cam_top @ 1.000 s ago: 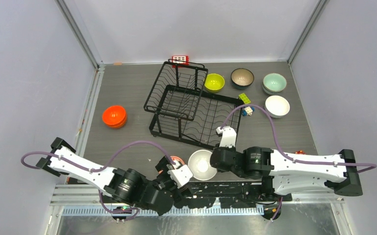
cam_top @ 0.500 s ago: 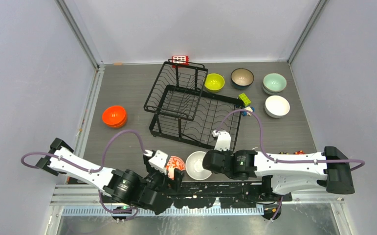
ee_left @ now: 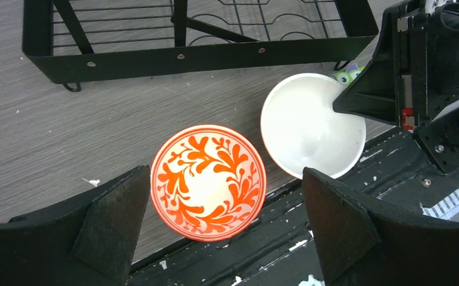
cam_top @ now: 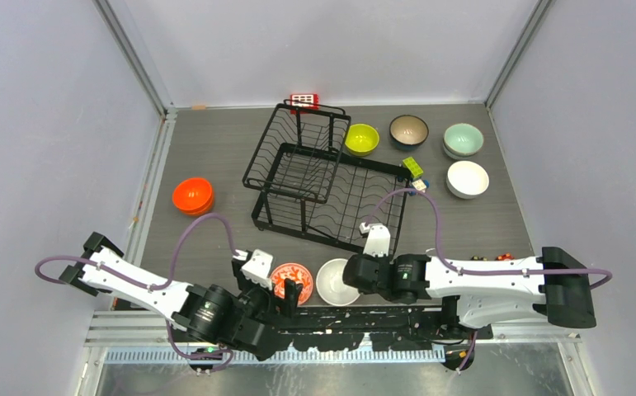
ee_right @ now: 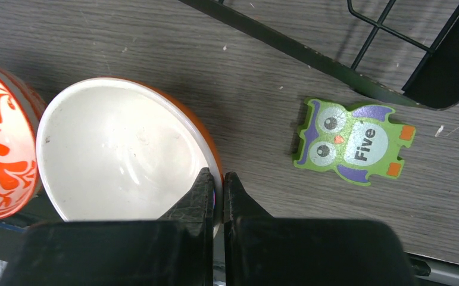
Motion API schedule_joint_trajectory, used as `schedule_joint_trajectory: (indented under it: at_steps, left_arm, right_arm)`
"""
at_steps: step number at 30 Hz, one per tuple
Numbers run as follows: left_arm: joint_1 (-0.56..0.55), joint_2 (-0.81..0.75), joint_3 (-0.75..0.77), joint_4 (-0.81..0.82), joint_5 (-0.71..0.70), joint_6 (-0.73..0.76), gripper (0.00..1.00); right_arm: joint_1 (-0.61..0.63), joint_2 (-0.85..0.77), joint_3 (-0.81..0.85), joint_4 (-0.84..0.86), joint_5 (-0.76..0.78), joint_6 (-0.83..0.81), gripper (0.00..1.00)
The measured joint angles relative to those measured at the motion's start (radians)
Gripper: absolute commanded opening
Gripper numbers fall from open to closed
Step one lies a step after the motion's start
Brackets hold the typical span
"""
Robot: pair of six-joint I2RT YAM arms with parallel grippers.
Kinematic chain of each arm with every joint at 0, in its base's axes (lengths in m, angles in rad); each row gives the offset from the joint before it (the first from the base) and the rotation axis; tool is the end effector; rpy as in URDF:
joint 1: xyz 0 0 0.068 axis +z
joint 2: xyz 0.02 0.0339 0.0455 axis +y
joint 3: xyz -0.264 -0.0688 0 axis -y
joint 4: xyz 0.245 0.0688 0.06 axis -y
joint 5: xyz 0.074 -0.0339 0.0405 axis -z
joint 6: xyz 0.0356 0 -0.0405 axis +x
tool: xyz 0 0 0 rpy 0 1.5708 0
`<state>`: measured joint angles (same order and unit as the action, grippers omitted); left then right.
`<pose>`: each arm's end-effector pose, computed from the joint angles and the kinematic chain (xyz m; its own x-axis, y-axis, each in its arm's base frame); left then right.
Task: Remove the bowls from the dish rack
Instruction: Place the bowl at the center of the board.
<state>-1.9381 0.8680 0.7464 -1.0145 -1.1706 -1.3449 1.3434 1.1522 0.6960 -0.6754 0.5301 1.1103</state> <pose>-0.0185 -0.1395 0.2651 -0.4172 -0.0268 -0.9084 0.4301 0.8747 -0.2233 0.0634 0.1943 0.2059 -0.8002 -0.0300 -0.5989 -0.1692 0.9695 0.1775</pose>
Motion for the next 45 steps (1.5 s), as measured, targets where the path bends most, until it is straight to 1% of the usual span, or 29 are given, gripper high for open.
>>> schedule_joint_trajectory:
  at_steps: [10, 27, 30, 34, 39, 41, 45]
  left_arm:
    - [0.0, -0.011, 0.0, -0.064, 0.0, -0.069, 1.0]
    - [0.0, -0.081, -0.001, -0.147, -0.001, -0.171, 1.0]
    - [0.0, -0.094, -0.006, -0.157, -0.001, -0.182, 1.0]
    - [0.0, -0.103, -0.008, -0.172, -0.002, -0.195, 1.0]
    - [0.0, -0.114, -0.008, -0.199, -0.007, -0.219, 1.0]
    - [0.0, -0.122, -0.008, -0.215, -0.007, -0.231, 0.99]
    - [0.0, -0.138, -0.009, -0.242, -0.006, -0.259, 0.99]
  right_arm:
    - [0.0, 0.006, -0.023, 0.002, -0.011, 0.01, 0.01]
    - [0.0, -0.003, -0.018, 0.024, -0.008, 0.01, 0.01]
    - [0.0, -0.021, 0.029, -0.014, -0.003, -0.003, 0.01]
    - [0.003, -0.042, 0.144, -0.055, 0.005, -0.038, 0.01]
    - [0.014, 0.008, 0.285, -0.058, -0.032, -0.092, 0.01]
    - [0.026, 0.045, 0.311, -0.054, -0.041, -0.108, 0.01]
    - [0.036, 0.087, 0.309, -0.056, -0.057, -0.117, 0.01]
